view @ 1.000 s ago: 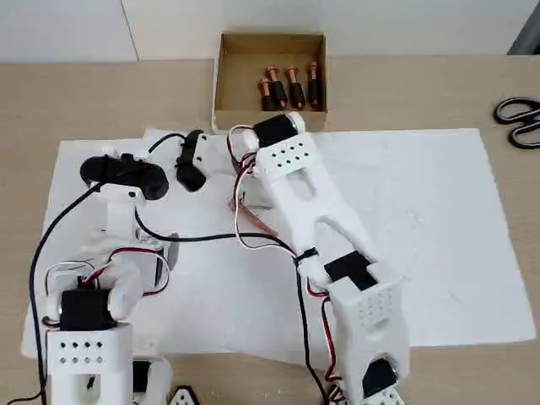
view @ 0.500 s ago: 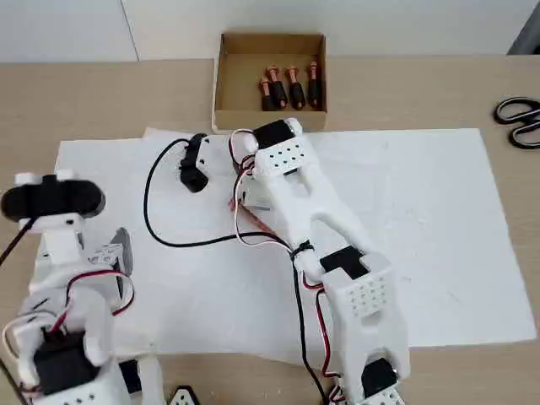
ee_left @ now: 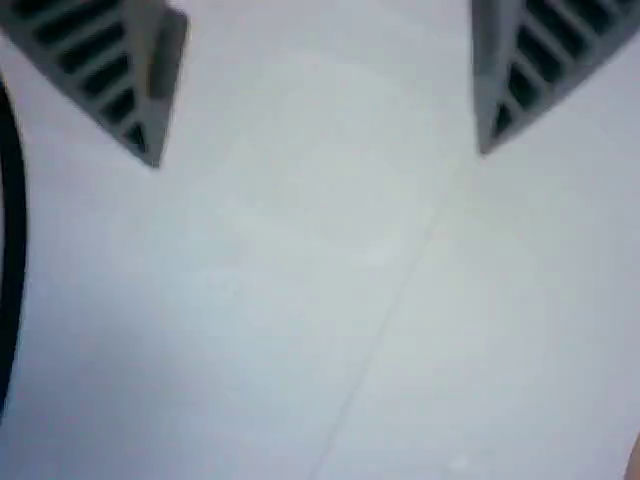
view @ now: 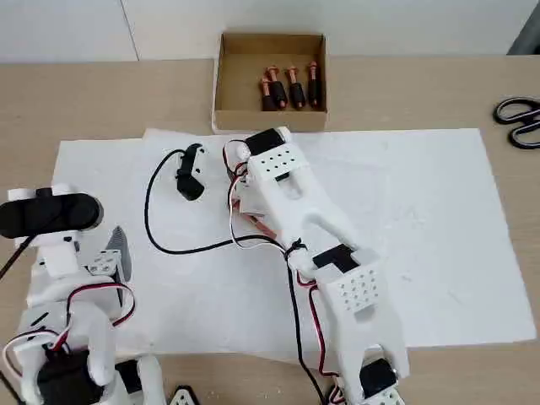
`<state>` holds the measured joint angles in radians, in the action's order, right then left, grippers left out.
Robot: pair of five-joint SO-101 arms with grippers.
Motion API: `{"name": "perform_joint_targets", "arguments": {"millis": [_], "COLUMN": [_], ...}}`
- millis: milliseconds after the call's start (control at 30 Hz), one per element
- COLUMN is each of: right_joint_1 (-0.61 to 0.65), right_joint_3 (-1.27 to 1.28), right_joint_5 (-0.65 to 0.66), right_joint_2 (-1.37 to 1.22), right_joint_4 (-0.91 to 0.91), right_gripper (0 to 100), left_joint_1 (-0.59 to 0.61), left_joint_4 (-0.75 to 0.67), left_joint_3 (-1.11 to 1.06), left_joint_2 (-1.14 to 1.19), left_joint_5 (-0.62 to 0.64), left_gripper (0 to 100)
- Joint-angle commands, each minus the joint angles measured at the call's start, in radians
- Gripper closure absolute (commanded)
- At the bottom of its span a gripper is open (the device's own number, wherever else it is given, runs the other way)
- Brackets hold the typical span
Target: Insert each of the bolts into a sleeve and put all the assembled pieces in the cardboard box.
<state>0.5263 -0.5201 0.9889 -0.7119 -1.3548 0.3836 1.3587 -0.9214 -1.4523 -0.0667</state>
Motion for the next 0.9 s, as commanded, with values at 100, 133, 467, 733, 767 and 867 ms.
{"name": "perform_joint_targets", "arguments": {"millis": [100, 133, 467, 733, 767, 867], "right_joint_1": [-0.001, -0.002, -0.079, -0.151, -0.156, -0.170], "right_joint_3": [-0.018, -0.018, -0.054, -0.265, -0.290, -0.358], "right_joint_5": [0.006, 0.006, -0.049, -0.245, -0.284, -0.400], "right_joint_2": [-0.022, -0.028, -0.058, 0.033, 0.044, 0.074], "right_joint_4": [0.018, 0.018, 0.008, -0.096, -0.111, -0.174], "right_gripper": [73.7, 73.8, 99.5, 99.2, 99.2, 99.2], "left_joint_1": [0.003, 0.003, 0.000, -0.002, -0.002, -0.002], "left_joint_4": [-0.003, -0.003, -0.003, -0.003, -0.003, -0.003], "left_joint_3": [0.002, 0.002, 0.002, 0.002, 0.002, 0.002], "left_joint_2": [0.002, 0.002, 0.002, 0.002, 0.002, 0.002], "left_joint_5": [-0.006, -0.006, -0.006, -0.005, -0.005, -0.005], "left_gripper": [80, 80, 80, 80, 80, 80]}}
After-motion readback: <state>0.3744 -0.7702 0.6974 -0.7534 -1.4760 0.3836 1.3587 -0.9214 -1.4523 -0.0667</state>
